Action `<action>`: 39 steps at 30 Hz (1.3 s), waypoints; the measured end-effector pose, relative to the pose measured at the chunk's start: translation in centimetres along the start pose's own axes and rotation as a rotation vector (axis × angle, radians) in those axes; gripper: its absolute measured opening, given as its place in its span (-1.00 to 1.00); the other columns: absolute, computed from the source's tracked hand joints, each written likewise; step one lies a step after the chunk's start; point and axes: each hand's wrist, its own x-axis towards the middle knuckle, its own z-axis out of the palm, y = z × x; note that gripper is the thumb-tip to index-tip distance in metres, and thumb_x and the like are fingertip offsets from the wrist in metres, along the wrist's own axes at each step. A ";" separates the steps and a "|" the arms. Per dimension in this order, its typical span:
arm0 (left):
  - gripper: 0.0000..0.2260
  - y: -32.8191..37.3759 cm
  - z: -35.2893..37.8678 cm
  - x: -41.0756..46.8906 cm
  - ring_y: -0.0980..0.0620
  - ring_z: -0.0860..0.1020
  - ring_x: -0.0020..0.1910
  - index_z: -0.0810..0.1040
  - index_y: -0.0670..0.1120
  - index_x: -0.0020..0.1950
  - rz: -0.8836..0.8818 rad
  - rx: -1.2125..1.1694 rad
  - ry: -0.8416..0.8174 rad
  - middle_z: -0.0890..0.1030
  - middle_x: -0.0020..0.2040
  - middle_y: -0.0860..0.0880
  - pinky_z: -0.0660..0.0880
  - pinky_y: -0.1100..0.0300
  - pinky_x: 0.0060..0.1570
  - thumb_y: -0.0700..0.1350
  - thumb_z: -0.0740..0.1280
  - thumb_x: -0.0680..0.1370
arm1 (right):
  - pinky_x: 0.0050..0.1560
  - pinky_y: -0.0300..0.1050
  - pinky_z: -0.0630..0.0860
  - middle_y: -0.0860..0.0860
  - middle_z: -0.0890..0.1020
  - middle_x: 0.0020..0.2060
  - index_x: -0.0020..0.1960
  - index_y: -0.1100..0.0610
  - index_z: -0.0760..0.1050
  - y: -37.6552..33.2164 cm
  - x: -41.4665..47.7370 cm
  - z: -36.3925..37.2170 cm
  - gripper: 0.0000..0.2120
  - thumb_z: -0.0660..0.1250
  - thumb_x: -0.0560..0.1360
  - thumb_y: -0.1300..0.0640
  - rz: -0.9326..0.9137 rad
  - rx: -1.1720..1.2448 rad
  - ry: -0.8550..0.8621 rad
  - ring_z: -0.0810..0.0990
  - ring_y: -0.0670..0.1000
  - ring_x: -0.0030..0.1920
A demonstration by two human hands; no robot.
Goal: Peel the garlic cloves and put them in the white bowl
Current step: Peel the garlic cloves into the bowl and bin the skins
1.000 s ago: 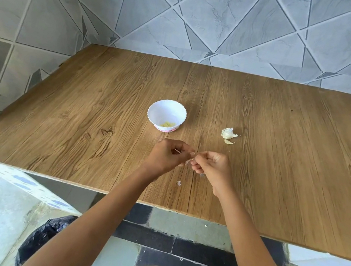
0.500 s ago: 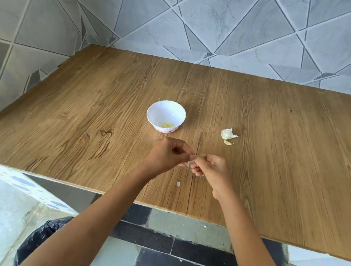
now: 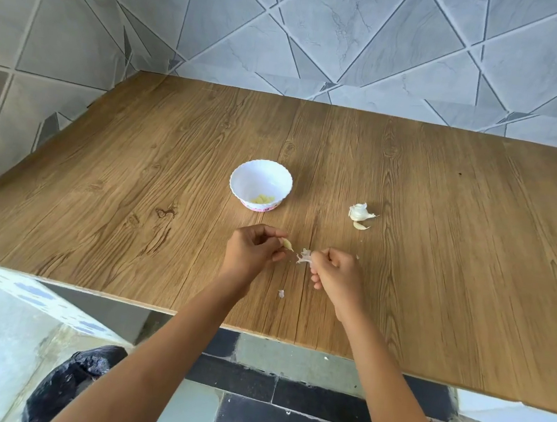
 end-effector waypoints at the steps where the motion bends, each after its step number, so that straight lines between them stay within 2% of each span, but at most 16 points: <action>1: -0.89 0.1 -0.2 0.0 0.00 0.60 -0.24 0.62 -0.21 -0.09 0.010 0.008 -0.014 0.66 -0.21 -0.15 0.57 0.18 -0.11 -0.35 0.31 0.51 | -0.44 -0.24 0.47 0.00 0.57 -0.42 -0.27 0.22 0.51 0.1 0.1 -0.1 -0.80 0.32 0.50 0.17 -0.049 -0.055 -0.003 0.53 -0.10 -0.44; 4: -0.89 0.2 -0.3 0.2 -0.06 0.60 -0.20 0.62 -0.19 -0.08 0.022 0.046 -0.027 0.66 -0.15 -0.22 0.56 0.05 0.00 -0.34 0.32 0.51 | -0.37 -0.14 0.53 -0.12 0.56 -0.43 -0.25 0.20 0.58 0.5 0.3 0.0 -0.83 0.40 0.48 0.15 -0.211 -0.256 0.019 0.55 -0.10 -0.43; 6: -0.91 0.0 -0.3 0.2 -0.07 0.63 -0.18 0.62 -0.18 -0.08 0.036 0.063 -0.026 0.66 -0.13 -0.22 0.57 0.03 0.01 -0.32 0.34 0.50 | -0.30 -0.13 0.57 -0.14 0.56 -0.37 -0.15 0.20 0.61 0.4 0.2 0.3 -0.93 0.39 0.49 0.21 -0.253 -0.256 0.036 0.56 -0.11 -0.37; 9: -0.96 -0.3 -0.3 0.2 -0.04 0.65 -0.18 0.62 -0.13 -0.10 0.092 0.125 -0.045 0.67 -0.16 -0.15 0.60 0.07 -0.03 -0.25 0.41 0.48 | -0.27 -0.21 0.59 -0.02 0.65 -0.23 -0.01 0.19 0.61 -0.4 -0.2 0.7 -0.87 0.38 0.49 0.16 -0.145 0.013 -0.055 0.64 -0.09 -0.29; 11: -0.95 -0.2 -0.2 0.1 -0.05 0.66 -0.17 0.62 -0.14 -0.10 0.124 0.152 -0.054 0.66 -0.18 -0.11 0.61 0.10 -0.07 -0.22 0.44 0.47 | -0.29 -0.29 0.56 0.04 0.67 -0.25 -0.02 0.22 0.62 -0.9 -0.4 0.9 -0.83 0.41 0.46 0.14 -0.098 0.145 -0.079 0.63 -0.13 -0.32; 13: -0.94 0.0 -0.2 0.1 -0.04 0.67 -0.17 0.63 -0.16 -0.09 0.160 0.182 -0.069 0.67 -0.19 -0.11 0.61 0.14 -0.08 -0.25 0.45 0.46 | -0.31 -0.33 0.53 0.06 0.66 -0.29 -0.04 0.28 0.62 -0.9 -0.4 0.9 -0.87 0.40 0.47 0.21 -0.103 0.200 -0.075 0.62 -0.15 -0.35; 16: -0.93 0.2 -0.3 -0.1 -0.02 0.67 -0.16 0.64 -0.19 -0.08 0.181 0.172 -0.131 0.68 -0.16 -0.15 0.60 0.19 -0.09 -0.30 0.43 0.46 | -0.31 -0.35 0.51 0.07 0.66 -0.30 -0.11 0.24 0.61 -0.7 -0.4 0.5 -0.93 0.34 0.51 0.28 -0.071 0.227 -0.121 0.62 -0.16 -0.35; 24: -0.87 0.3 -0.9 -0.2 0.09 0.65 -0.19 0.60 -0.27 0.04 0.099 0.063 -0.260 0.66 -0.16 -0.13 0.58 0.28 -0.15 -0.36 0.33 0.52 | -0.35 -0.33 0.49 0.05 0.62 -0.32 -0.12 0.21 0.56 -1.1 -0.3 -0.7 -0.82 0.22 0.58 0.27 -0.095 0.094 -0.268 0.54 -0.19 -0.42; 26: -0.86 0.5 -1.1 -0.2 0.09 0.65 -0.19 0.59 -0.28 0.06 0.062 0.031 -0.293 0.65 -0.16 -0.12 0.59 0.28 -0.12 -0.37 0.30 0.53 | -0.38 -0.32 0.48 0.03 0.61 -0.33 -0.16 0.15 0.54 -1.1 -0.3 -0.7 -0.81 0.22 0.59 0.25 -0.110 0.068 -0.253 0.53 -0.18 -0.43; 31: -0.82 0.9 -1.3 0.2 0.03 0.63 -0.13 0.59 -0.25 0.05 -0.112 -0.134 -0.353 0.65 -0.10 -0.13 0.60 0.25 -0.04 -0.41 0.28 0.51 | -0.43 -0.29 0.42 -0.02 0.59 -0.36 -0.17 0.14 0.55 -0.5 -0.2 -0.4 -0.85 0.27 0.56 0.20 -0.123 0.055 -0.122 0.51 -0.17 -0.43; 35: -0.81 1.0 -1.4 0.0 0.09 0.62 -0.19 0.58 -0.24 0.05 -0.153 -0.187 -0.378 0.64 -0.18 -0.08 0.57 0.31 -0.15 -0.42 0.31 0.49 | -0.41 -0.21 0.45 -0.09 0.58 -0.43 -0.27 0.14 0.57 0.4 0.1 -0.2 -0.87 0.42 0.46 0.18 -0.251 -0.082 0.059 0.52 -0.13 -0.44; 38: -0.83 1.1 -1.5 0.0 0.11 0.62 -0.25 0.57 -0.21 -0.02 -0.162 -0.204 -0.358 0.63 -0.26 -0.05 0.55 0.32 -0.21 -0.43 0.31 0.48 | -0.36 -0.37 0.39 -0.19 0.53 -0.42 -0.26 0.16 0.57 1.0 0.2 0.0 -0.87 0.51 0.36 0.17 -0.345 -0.223 0.129 0.48 -0.20 -0.41; 39: -0.82 1.1 -1.5 0.0 0.11 0.61 -0.27 0.57 -0.19 -0.04 -0.158 -0.196 -0.350 0.63 -0.27 -0.05 0.55 0.32 -0.22 -0.43 0.32 0.47 | -0.36 -0.36 0.39 -0.20 0.54 -0.39 -0.25 0.14 0.58 1.1 0.1 0.0 -0.88 0.51 0.36 0.17 -0.359 -0.255 0.143 0.49 -0.20 -0.39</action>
